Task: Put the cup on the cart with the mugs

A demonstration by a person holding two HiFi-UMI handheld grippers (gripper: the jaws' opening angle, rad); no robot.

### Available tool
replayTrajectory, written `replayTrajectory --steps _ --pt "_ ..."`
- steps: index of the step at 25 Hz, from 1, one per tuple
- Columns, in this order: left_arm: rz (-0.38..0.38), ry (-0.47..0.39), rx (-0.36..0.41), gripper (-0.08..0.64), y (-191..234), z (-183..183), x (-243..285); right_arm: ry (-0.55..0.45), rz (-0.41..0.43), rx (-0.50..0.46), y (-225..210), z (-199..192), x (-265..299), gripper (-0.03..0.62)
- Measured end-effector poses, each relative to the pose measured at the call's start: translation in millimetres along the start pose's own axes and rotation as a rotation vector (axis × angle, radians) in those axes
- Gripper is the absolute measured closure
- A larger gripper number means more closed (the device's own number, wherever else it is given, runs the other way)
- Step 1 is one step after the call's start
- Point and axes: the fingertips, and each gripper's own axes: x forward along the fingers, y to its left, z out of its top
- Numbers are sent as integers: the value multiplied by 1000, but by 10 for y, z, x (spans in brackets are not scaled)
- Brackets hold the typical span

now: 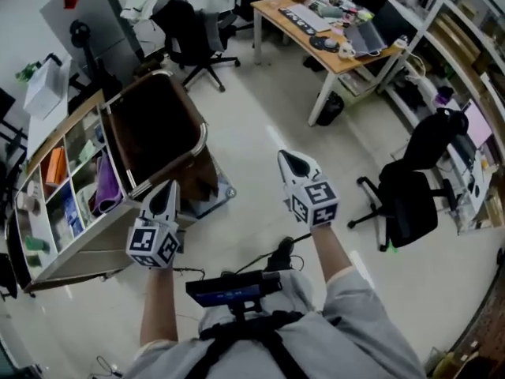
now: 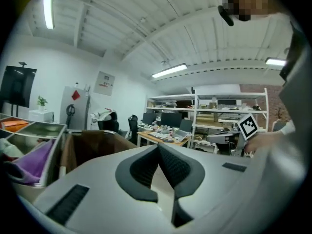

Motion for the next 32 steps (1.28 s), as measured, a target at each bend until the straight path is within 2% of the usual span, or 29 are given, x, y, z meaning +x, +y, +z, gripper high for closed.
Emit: replayTrajectory --steps 5,12,18,26,32 --pt "-138 24 29 555 -904 94 996 -12 -90 36 -1033 -17 -296 591" --pt "-239 29 72 555 -1884 216 2175 -27 -182 43 -2274 82 -698 591" --pt "-336 48 123 555 -2601 336 2953 -50 -267 48 -3073 171 -1055 591" --pt "-458 54 174 555 -3135 489 3792 -68 -343 62 -3664 242 -1083 591" --pt "-529 57 170 555 -3194 516 4614 -62 -381 68 -4142 339 -646 591"
